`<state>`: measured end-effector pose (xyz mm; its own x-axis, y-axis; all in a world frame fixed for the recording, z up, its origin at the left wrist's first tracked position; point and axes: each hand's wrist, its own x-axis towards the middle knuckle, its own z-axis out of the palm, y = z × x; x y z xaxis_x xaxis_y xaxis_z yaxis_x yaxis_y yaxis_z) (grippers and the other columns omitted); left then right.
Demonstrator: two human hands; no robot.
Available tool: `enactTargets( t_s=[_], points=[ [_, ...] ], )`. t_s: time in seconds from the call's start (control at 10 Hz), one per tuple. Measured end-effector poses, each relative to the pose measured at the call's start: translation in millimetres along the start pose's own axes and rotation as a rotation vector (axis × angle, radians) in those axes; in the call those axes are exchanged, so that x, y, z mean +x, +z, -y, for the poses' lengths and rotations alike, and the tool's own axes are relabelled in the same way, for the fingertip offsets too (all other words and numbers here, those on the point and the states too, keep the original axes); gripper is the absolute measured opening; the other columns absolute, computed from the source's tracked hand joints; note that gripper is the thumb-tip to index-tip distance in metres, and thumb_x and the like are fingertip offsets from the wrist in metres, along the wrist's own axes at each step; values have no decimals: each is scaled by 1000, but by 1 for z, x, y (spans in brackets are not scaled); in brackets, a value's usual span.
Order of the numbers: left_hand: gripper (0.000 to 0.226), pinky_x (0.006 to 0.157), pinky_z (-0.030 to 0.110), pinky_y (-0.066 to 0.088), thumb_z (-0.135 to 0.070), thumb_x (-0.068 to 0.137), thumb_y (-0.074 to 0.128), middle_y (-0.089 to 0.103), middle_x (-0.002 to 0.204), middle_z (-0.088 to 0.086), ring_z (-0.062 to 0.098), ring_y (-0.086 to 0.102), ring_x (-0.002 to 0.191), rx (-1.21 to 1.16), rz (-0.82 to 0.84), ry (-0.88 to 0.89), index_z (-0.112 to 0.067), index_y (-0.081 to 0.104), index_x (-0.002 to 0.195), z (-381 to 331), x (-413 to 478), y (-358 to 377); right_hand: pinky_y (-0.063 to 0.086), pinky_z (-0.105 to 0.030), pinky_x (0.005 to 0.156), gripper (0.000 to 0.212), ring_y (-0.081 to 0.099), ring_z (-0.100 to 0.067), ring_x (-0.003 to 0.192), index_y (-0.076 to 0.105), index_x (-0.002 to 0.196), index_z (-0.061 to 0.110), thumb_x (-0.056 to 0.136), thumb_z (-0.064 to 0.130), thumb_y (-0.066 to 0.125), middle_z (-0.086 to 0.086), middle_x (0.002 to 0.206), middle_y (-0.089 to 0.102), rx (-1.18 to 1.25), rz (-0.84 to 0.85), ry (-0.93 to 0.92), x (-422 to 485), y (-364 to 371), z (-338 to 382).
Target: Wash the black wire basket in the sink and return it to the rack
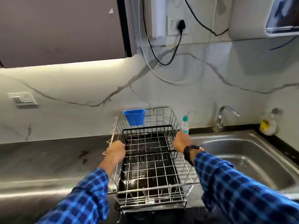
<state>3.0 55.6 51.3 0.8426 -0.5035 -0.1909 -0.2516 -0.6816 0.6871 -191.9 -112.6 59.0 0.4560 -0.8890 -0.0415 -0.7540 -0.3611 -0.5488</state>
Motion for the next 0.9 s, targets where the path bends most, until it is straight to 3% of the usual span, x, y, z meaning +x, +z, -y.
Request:
enactTargets(
  t_s=[0.1,0.3,0.4,0.5,0.6,0.8,0.9],
  points=[
    [31,90,38,52,1,95,42,69,117,18,34,66,108,188,-67,15,3,65,115,1,-4,15,48,-39,90,29,60,-37,114,59,122,0,97,11,49,-21,122,62,-155,78,-7,10,19,4],
    [36,97,42,50,-2,96,44,63,127,21,36,61,115,237,-61,-75,0,55,131,6,23,35,52,-43,93,34,60,-34,110,45,129,3,95,0,45,-19,122,59,-143,121,33,25,62,-7],
    [33,99,41,50,2,95,47,64,125,22,35,62,114,276,-1,-103,2,56,127,13,33,43,52,-43,96,40,58,-30,111,44,130,6,92,-6,47,-15,122,58,-124,191,42,26,68,-12],
    [23,92,40,56,-2,93,52,70,110,18,33,67,100,302,19,-85,0,64,113,26,47,50,52,-37,96,34,59,-28,112,52,128,5,94,-2,49,-14,122,60,-163,260,38,30,69,-10],
    [22,90,42,57,-2,93,51,70,105,17,32,67,94,343,10,-52,0,66,108,32,55,54,51,-36,96,35,59,-28,114,52,130,4,96,3,47,-15,127,59,-203,304,28,30,70,-8],
    [26,90,34,54,-2,95,52,68,118,10,25,66,104,611,-20,80,-6,66,117,3,13,39,48,-40,99,40,55,-31,120,46,135,8,96,7,44,-15,133,55,-205,346,-33,18,51,-10],
    [26,85,33,54,-1,95,51,67,115,7,23,67,101,647,-107,185,-7,62,118,-12,-11,37,49,-37,97,37,57,-28,116,48,134,8,97,5,45,-13,129,58,-134,265,-96,11,37,-9]
  ],
)
